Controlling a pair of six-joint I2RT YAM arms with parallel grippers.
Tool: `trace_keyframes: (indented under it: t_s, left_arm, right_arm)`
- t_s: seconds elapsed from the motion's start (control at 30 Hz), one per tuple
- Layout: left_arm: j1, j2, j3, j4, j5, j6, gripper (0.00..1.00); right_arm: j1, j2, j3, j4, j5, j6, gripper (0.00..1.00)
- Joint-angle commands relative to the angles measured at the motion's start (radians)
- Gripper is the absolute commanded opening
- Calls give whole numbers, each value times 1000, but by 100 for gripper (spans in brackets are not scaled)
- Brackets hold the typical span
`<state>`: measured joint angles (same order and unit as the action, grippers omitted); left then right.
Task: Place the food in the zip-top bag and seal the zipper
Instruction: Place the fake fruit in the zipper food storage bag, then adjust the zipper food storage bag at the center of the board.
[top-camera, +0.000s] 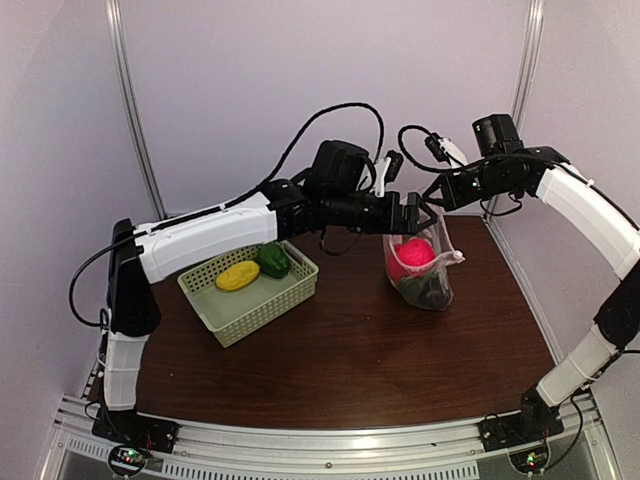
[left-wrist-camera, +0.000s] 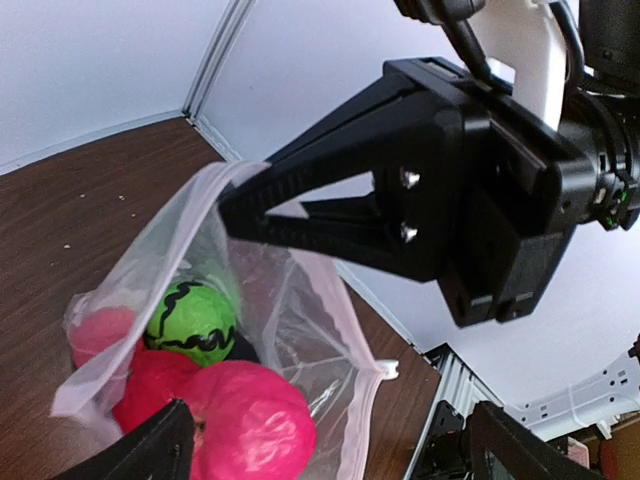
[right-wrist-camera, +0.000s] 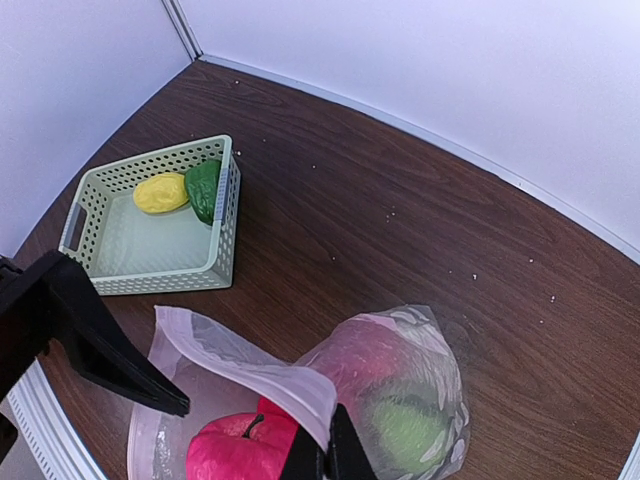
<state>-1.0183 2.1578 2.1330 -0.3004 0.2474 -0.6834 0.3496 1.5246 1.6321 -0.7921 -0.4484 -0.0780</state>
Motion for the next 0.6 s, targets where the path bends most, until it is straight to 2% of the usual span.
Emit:
trace_keyframes:
  t_s: [0.0, 0.1, 0.17, 0.2, 0.27, 0.37, 0.43, 0.53, 0.57]
  left_arm:
    - [-5, -167, -142, 25, -144, 61, 98]
    - [-3, -200, -220, -9, -260, 41, 98]
    - [-4, -184, -256, -6, -257, 25, 98]
    - [-4, -172, -261, 1, -249, 9, 93]
    - [-4, -148, -263, 16, -197, -34, 79]
    - [-2, -116, -245, 9, -202, -89, 64]
    - [3, -97, -226, -10, -219, -116, 48]
    - [18, -61, -183, -48, -209, -142, 20]
    - [23, -50, -171, -54, -198, -149, 15]
  right_arm:
    - [6, -23, -9, 42, -4, 8, 0]
    - [6, -22, -17, 52, -11, 11, 0]
    - [6, -19, -21, 59, -12, 13, 0]
    - [6, -16, -21, 63, -13, 14, 0]
    - [6, -9, -19, 63, -10, 12, 0]
    - [7, -6, -20, 65, -8, 11, 0]
    - [6, -9, -23, 66, -8, 11, 0]
    - [6, -14, -30, 67, -10, 12, 0]
    - [8, -16, -33, 68, -9, 12, 0]
